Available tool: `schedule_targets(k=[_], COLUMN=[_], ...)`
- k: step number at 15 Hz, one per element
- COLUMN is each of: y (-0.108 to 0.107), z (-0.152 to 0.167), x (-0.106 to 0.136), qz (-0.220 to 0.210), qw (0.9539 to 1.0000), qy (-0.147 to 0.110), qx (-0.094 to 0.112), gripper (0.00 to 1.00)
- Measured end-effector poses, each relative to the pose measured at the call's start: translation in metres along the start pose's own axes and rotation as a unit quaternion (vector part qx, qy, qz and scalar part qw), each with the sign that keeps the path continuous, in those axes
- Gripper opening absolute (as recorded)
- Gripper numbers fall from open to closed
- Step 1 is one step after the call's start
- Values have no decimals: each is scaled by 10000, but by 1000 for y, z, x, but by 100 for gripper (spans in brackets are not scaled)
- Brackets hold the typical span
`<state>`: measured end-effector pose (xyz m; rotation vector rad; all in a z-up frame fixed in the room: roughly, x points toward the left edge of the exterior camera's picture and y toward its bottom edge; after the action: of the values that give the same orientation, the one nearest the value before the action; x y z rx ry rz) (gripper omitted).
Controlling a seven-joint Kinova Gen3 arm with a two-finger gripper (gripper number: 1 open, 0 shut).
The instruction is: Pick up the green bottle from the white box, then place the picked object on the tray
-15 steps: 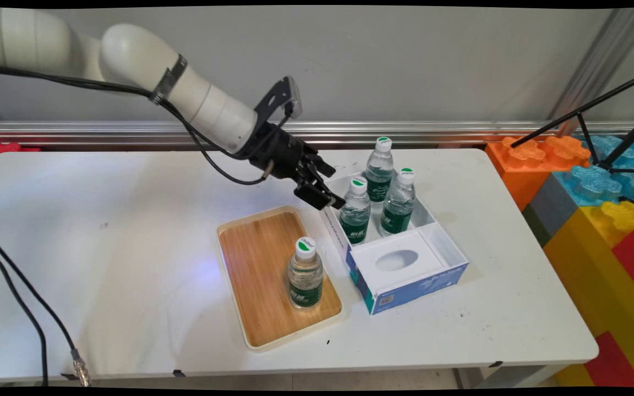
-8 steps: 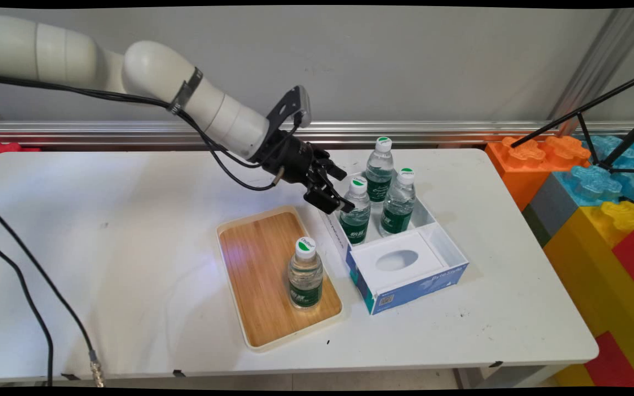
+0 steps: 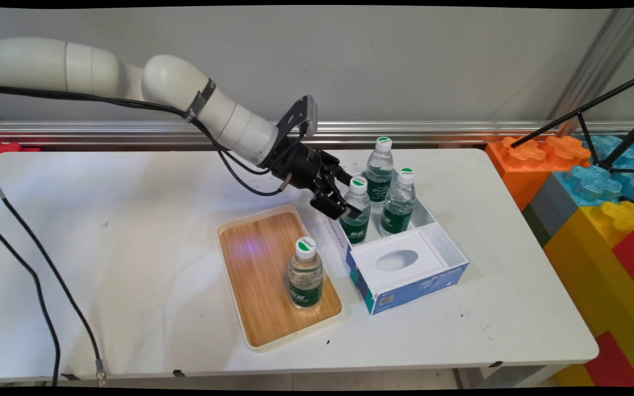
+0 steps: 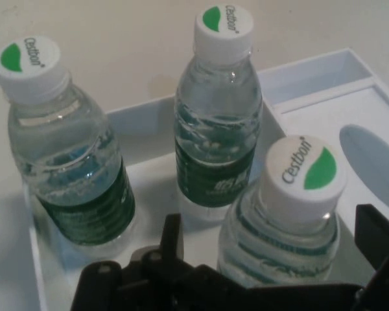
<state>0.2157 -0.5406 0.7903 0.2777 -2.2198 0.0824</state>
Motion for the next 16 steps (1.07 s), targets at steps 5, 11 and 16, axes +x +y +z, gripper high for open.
schedule_targets(k=[5,11,16], y=[-9,-15,-17], z=[11,20,22], x=[-6,-11,-12], qz=[56,74,70], qw=[9999,9995,9992], qy=[86,190,244], qx=[-137,-259,-319], gripper=[100,0,0])
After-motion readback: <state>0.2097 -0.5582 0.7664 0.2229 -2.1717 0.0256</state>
